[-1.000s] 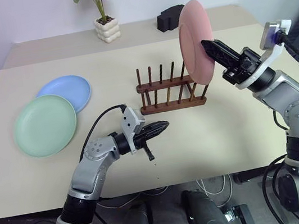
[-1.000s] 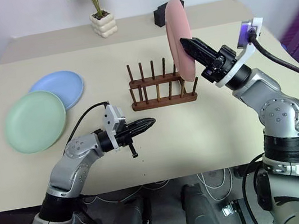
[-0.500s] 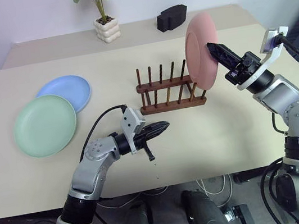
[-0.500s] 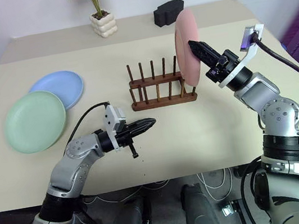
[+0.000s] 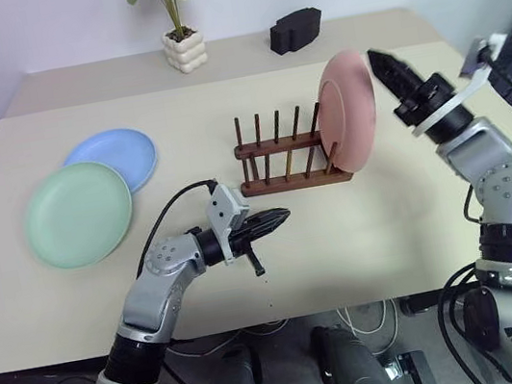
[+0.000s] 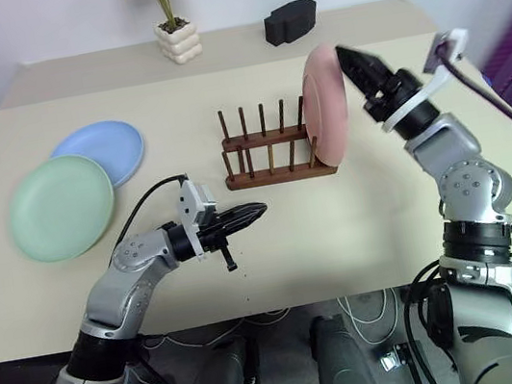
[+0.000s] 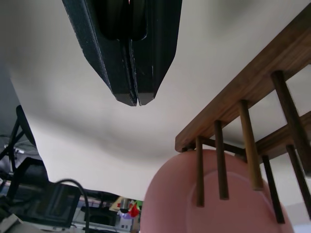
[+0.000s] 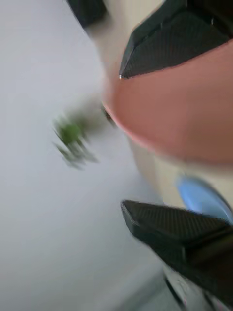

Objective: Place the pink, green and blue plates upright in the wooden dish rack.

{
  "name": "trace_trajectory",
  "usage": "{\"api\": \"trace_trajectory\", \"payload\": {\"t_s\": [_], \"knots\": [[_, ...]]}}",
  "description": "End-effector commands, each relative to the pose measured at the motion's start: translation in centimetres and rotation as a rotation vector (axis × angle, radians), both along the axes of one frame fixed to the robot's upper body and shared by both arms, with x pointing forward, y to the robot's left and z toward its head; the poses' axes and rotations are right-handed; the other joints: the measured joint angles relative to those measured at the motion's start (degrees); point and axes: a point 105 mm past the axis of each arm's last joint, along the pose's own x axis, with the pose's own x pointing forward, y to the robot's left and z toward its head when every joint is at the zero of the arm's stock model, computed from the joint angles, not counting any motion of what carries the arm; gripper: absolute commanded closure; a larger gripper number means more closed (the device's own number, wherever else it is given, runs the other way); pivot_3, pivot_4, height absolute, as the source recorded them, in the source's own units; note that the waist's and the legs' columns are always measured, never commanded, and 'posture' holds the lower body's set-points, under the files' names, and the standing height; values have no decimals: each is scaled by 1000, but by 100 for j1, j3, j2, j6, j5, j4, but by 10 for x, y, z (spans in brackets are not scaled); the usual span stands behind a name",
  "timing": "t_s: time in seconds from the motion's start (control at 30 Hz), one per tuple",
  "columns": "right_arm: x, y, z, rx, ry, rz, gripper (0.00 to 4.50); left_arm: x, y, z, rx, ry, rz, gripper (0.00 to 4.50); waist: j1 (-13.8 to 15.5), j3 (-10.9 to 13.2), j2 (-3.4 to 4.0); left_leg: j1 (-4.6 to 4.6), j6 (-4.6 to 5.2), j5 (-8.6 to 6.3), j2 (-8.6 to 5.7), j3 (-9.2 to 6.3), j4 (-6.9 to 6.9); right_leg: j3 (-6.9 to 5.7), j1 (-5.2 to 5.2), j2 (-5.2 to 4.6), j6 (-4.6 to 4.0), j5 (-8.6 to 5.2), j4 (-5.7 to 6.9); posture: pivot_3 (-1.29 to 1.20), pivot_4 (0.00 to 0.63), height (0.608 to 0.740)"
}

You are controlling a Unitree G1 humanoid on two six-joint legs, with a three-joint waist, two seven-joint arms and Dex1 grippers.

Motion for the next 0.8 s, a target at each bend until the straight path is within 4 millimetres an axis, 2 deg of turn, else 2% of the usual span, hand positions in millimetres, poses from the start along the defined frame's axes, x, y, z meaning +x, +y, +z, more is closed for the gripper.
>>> {"api": "trace_trajectory", "payload": {"t_s": [0.03,0.1,0.2,0.3,0.4,0.47,0.57,0.7,0.8], "knots": [[-5,-14,30,-119,-144,-144,578,-4,-1,7,-15,-32,-9,4500,-4,0,0,-3,0,0,0,0,0,0,-3,0,0,0,0,0,150,736],[-9,-10,41,-271,-218,-191,578,-3,-1,8,-16,-38,-5,4500,-3,0,1,-8,0,0,-1,1,1,1,-9,0,1,1,1,0,150,736],[-17,10,51,-530,-338,-195,578,2,1,9,-8,-55,25,4500,-7,1,2,-12,0,0,-4,4,3,2,-15,-1,0,1,2,0,150,736],[-34,49,50,-729,-446,-39,578,9,7,10,-1,-69,76,4500,-36,1,2,-10,0,0,-3,3,0,1,-16,3,0,1,3,0,150,736],[-49,79,45,-789,-489,113,578,16,15,15,-13,-82,129,4500,-28,1,2,-9,0,0,2,0,-1,0,-19,7,0,1,8,0,150,736],[-60,107,26,-875,-484,258,578,25,33,25,-32,-95,222,4500,-16,1,2,-11,0,0,3,-3,1,0,-19,6,0,1,8,0,150,736],[-66,131,0,-964,-462,357,536,35,64,38,-62,-115,371,3654,-11,0,1,-11,0,0,8,-6,2,-1,-20,4,0,1,8,0,150,736],[-61,148,-32,-1043,-421,392,536,39,116,61,-96,-160,574,1626,-7,2,-3,-14,0,0,8,-7,4,-1,-20,-1,-1,1,6,0,150,736],[-60,159,-48,-1049,-407,423,536,41,171,73,-63,-193,810,47,-8,2,-3,-14,0,0,7,-7,2,-1,-22,-1,0,1,7,0,150,736]]}}
